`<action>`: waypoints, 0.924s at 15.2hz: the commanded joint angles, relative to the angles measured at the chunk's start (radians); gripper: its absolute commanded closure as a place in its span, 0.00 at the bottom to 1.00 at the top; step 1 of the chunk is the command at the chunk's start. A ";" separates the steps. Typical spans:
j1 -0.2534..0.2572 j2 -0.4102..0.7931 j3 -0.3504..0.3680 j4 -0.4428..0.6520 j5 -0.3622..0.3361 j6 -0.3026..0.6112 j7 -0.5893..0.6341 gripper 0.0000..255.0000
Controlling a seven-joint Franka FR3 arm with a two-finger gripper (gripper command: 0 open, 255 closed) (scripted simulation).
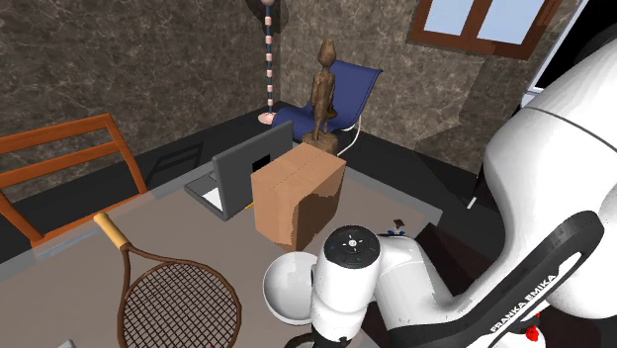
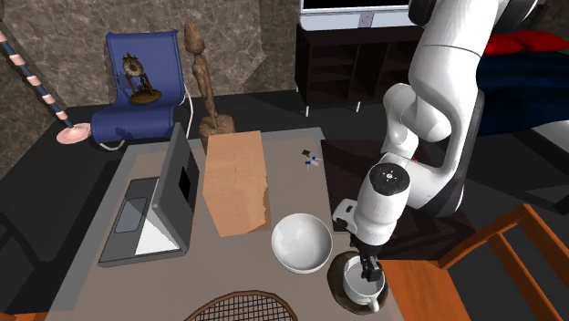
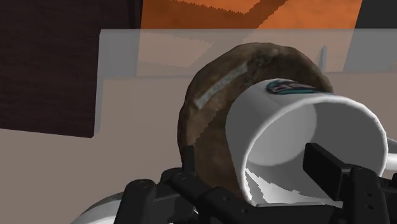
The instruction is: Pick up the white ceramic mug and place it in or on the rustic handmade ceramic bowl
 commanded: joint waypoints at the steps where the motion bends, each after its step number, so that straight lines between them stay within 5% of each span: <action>1: 0.000 0.000 0.000 0.000 0.000 0.000 0.000 0.00; 6: 0.007 -0.156 -0.008 0.027 0.135 -0.160 -0.100 0.00; 14: 0.009 -0.156 -0.011 0.027 0.134 -0.160 -0.099 0.00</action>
